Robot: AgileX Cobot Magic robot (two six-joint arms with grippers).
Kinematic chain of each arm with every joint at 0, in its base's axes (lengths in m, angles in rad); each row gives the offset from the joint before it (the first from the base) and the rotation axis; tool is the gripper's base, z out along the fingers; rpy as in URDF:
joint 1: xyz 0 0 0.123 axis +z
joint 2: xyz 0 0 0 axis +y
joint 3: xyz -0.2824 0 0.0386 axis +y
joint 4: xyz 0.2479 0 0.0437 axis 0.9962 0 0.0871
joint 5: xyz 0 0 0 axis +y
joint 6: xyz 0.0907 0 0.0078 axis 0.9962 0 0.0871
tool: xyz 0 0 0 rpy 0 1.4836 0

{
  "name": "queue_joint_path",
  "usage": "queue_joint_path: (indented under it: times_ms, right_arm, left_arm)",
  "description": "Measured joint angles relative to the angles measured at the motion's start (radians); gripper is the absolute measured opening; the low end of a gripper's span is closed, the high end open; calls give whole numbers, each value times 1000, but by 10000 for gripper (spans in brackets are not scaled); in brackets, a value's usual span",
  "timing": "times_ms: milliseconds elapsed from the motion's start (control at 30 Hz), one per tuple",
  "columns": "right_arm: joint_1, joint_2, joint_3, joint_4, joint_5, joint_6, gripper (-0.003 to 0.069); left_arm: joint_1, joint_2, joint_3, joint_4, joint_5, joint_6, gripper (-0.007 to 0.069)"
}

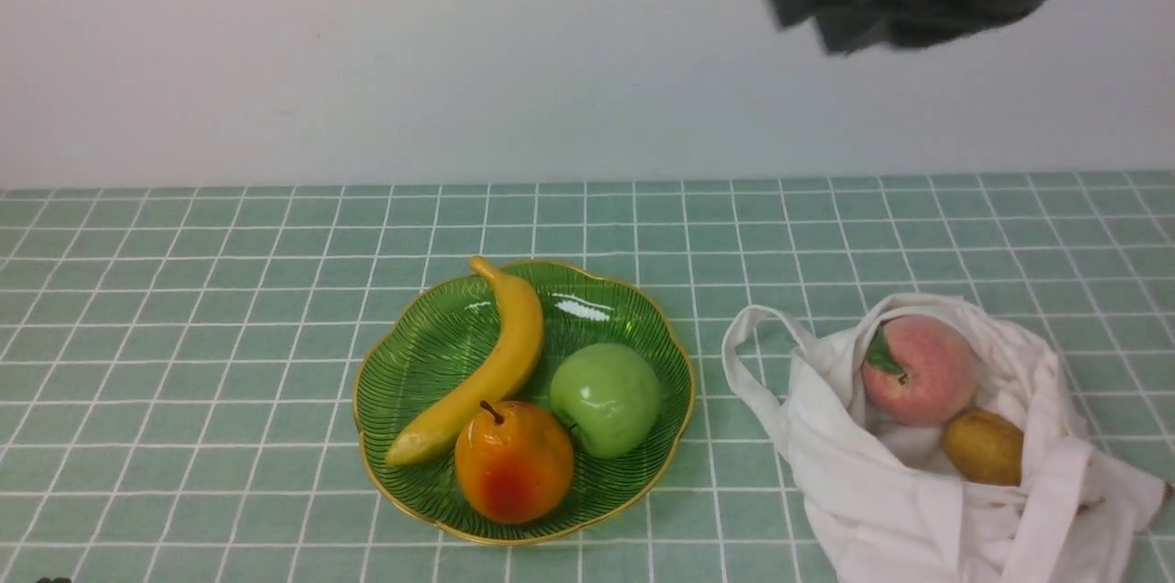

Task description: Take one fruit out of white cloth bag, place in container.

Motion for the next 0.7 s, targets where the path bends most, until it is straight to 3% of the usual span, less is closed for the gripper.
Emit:
queue_joint_path:
  times_ms: [200,500,700]
  right_arm:
    - [0,-384,89,-2,-42,16,-14]
    - [0,-998,733,-14,-404,24,-14]
    - [0,-1250,971,-73,-575,108,-14]
  left_arm:
    - [0,0,0,0,0,0,-8]
    - [0,0,0,0,0,-1,-8]
    - [0,0,0,0,0,-1,-8]
